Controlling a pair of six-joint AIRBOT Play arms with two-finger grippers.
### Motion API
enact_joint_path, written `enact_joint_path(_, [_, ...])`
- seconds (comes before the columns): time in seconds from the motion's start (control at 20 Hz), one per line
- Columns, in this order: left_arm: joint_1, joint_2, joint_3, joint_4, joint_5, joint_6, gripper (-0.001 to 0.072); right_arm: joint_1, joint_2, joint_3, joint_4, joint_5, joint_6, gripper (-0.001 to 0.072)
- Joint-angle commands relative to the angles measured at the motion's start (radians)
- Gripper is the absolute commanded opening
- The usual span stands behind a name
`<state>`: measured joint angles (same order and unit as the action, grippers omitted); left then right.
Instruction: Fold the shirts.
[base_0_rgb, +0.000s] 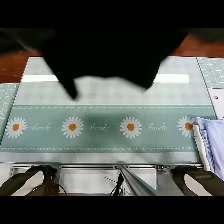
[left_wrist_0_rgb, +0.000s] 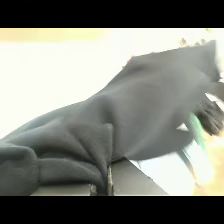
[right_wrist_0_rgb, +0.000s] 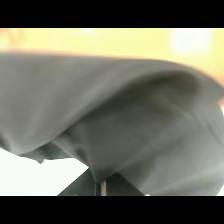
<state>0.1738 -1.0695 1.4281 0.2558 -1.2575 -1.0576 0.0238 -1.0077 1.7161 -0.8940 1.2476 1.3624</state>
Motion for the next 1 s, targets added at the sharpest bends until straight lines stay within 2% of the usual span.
enact_joint_path(0.0, [0.121,0.097,0.329,0.097,-0.044,-0.137,0.0028,-0.018,0.048,0.351,-0.075,0.185,0.014,0.0021])
enact_joint_path(0.1, [0.151,0.174,0.421,0.249,-0.058,-0.198,0.0028,-0.018,0.139,0.353,-0.108,0.204,0.014,0.0022])
enact_joint_path(0.2, [0.156,0.267,0.442,0.339,-0.072,-0.205,0.0028,-0.018,0.209,0.353,-0.135,0.235,0.014,0.0022])
enact_joint_path(0.35, [0.156,0.366,0.441,0.359,-0.19,-0.218,0.0028,-0.018,0.276,0.353,-0.147,0.272,0.023,0.0022])
enact_joint_path(0.55, [0.156,0.432,0.373,0.401,-0.319,-0.303,0.0028,-0.018,0.285,0.315,-0.161,0.403,0.037,0.0022])
enact_joint_path(0.75, [0.156,0.498,0.056,0.426,-0.373,-0.345,0.0028,-0.018,0.285,0.097,-0.239,0.462,0.046,0.0022])
enact_joint_path(0.85, [0.156,0.524,-0.182,0.43,-0.4,-0.306,0.0028,-0.018,0.284,-0.077,-0.26,0.408,0.027,0.0022])
enact_joint_path(0.95, [0.154,0.518,-0.43,0.428,-0.361,-0.301,0.0028,-0.018,0.279,-0.27,-0.276,0.273,0.012,0.0022])
